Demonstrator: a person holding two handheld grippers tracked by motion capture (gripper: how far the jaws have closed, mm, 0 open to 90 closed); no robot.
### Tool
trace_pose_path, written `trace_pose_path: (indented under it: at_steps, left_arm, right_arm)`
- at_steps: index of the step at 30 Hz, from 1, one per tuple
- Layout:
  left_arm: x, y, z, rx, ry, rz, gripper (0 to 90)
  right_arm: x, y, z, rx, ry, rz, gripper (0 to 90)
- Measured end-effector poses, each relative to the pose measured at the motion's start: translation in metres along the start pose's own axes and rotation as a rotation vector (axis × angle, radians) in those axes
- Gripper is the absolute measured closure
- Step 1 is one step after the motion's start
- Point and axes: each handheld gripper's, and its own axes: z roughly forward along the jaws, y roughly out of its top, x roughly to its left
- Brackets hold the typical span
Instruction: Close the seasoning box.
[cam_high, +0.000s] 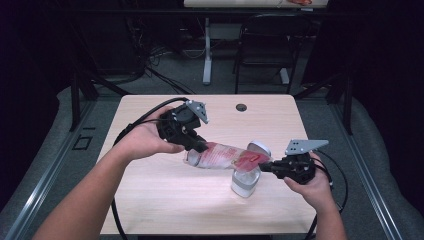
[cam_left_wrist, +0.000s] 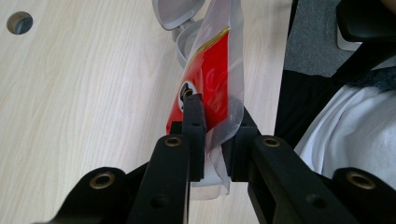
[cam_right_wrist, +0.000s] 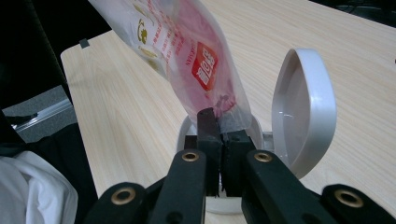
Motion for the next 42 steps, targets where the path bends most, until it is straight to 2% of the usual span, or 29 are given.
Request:
trace_pose_path:
  at_steps: [19, 42]
  left_arm:
    - [-0.0020, -0.0017, -0.0049, 0.003, 0.005, -0.007, 81.2]
    - [0.0023, 0.0054, 0.0029, -0.008, -0.007, -0.006, 81.1]
  right_arm:
    - [0.0063, 0.0005, 0.0029, 0.005, 0.018, -0.002, 88.9]
    - [0.0025, -0.0038, -0.0063, 0.006, 0.010, 0.019, 89.1]
